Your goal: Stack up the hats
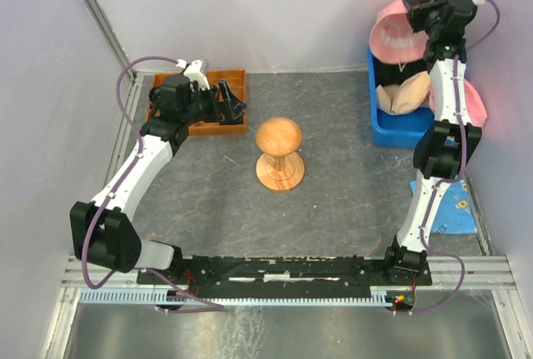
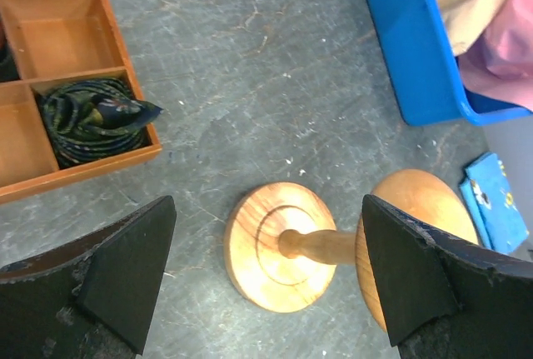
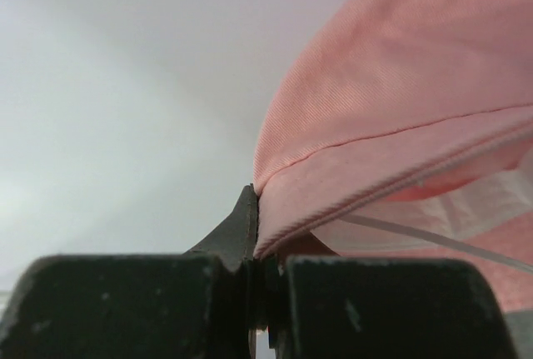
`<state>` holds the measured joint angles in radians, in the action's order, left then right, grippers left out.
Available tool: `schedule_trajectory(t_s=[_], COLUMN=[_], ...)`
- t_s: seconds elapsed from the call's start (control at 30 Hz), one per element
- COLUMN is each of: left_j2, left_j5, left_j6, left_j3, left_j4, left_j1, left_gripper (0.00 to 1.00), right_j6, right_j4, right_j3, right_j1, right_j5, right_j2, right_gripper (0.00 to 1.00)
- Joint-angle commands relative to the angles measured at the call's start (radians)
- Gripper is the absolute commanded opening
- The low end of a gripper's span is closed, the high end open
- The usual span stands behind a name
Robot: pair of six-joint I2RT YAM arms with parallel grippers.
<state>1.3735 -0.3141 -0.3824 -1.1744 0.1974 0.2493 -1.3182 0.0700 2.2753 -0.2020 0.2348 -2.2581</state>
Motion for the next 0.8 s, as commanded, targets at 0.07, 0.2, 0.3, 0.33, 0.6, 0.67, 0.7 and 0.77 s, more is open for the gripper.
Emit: schedule_trajectory(t_s=[0.07,0.2,0.3,0.33,0.6,0.67,0.7,0.77], left_j2=[-0.041,-0.051,-0.068,-0.071,-0.071,-0.074,-0.074,-0.07], left_j5=[-0.129,-0.186,-0.151,-0.151,-0.241,-0.246,-0.246,-0.255], left_j6=[-0.107,-0.163,-0.165,-0.165,-0.207,-0.206,-0.207,-0.222], left_j3=[0.022,0.047,0.075,0.079,0.111,0.122,0.129,0.15], left_j4=[-0.052,-0.069,-0.044,-0.031,0.019,0.035,0.035,0.023], left_j1=[0.002,0.002,-0.003,-0.008,-0.028,-0.038,-0.048,-0.083], left_gripper=[0.99,0.99,0.99,0.99,0.99,0.99,0.99,0.99], right_j6=[-0.125,-0.224,-0.277,-0.278,-0.213,-0.215,-0.216,-0.215], right_j4=[-0.087,-0.157,-0.185,-0.185,-0.204,-0.224,-0.242,-0.265], right_j3=[0.172,0.168,0.168,0.167,0.047,0.018,0.009,-0.031], right_j1=[0.015,0.053,0.111,0.135,0.335,0.381,0.399,0.438], right_j5=[0.184,0.236,0.268,0.277,0.256,0.247,0.248,0.239], right_j2=[0.04,0.065,0.068,0.072,0.141,0.152,0.156,0.177], right_gripper=[0.0,0.0,0.0,0.0,0.0,0.0,0.0,0.0])
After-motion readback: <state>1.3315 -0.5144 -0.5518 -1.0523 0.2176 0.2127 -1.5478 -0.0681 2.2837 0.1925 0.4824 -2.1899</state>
